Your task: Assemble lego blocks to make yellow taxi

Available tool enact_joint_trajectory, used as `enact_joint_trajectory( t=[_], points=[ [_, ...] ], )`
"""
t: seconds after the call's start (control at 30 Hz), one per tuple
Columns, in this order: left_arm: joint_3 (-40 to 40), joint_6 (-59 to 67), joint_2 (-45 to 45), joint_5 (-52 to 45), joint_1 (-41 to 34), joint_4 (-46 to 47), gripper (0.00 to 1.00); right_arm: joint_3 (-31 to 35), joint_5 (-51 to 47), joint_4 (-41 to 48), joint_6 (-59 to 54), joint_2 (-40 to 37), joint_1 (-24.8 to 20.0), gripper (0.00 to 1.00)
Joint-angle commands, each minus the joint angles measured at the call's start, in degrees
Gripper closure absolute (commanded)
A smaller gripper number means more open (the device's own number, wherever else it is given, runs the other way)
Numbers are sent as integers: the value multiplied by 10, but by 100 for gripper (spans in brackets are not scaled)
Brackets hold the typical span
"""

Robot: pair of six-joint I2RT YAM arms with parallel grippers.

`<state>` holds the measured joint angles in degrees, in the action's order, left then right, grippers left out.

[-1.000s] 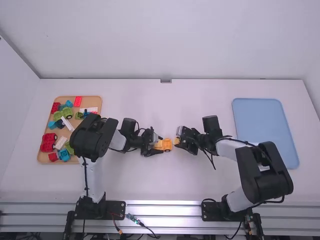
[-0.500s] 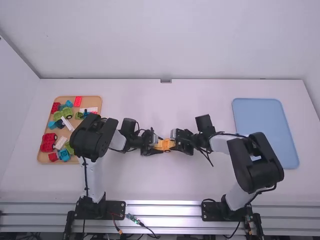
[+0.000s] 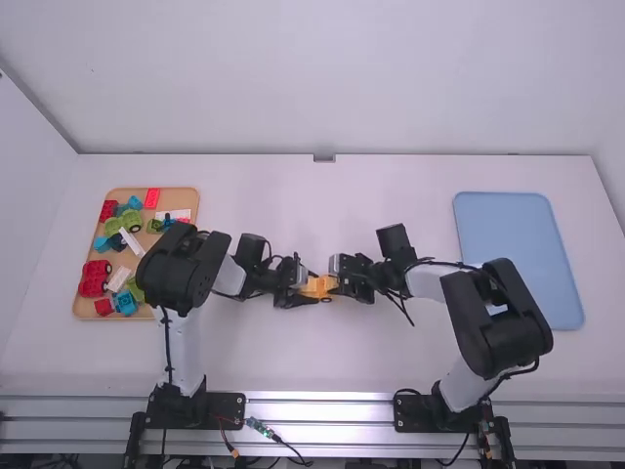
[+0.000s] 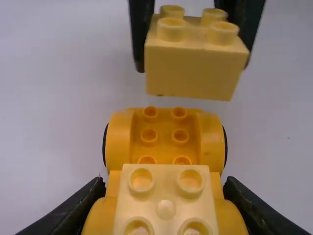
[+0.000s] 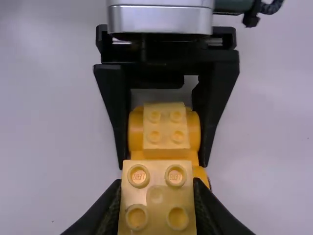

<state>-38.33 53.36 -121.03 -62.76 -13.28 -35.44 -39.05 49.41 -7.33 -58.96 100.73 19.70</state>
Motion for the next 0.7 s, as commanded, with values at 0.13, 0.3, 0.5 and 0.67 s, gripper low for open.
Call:
enact_joint_trajectory(
  t=[0.13,0.3,0.5,0.67],
  points=[
    [16,20,-9,13,-5,3,96,-17,0,-7,18,32,19,90],
    [14,0,-9,38,-6,-1,96,-26,-31,12,22,34,36,92],
    [10,1,-9,34,-6,10,96,-45,-47,18,21,60,54,96],
    [17,20,-9,39,-6,24,97,-69,-43,52,18,72,42,96]
  ],
)
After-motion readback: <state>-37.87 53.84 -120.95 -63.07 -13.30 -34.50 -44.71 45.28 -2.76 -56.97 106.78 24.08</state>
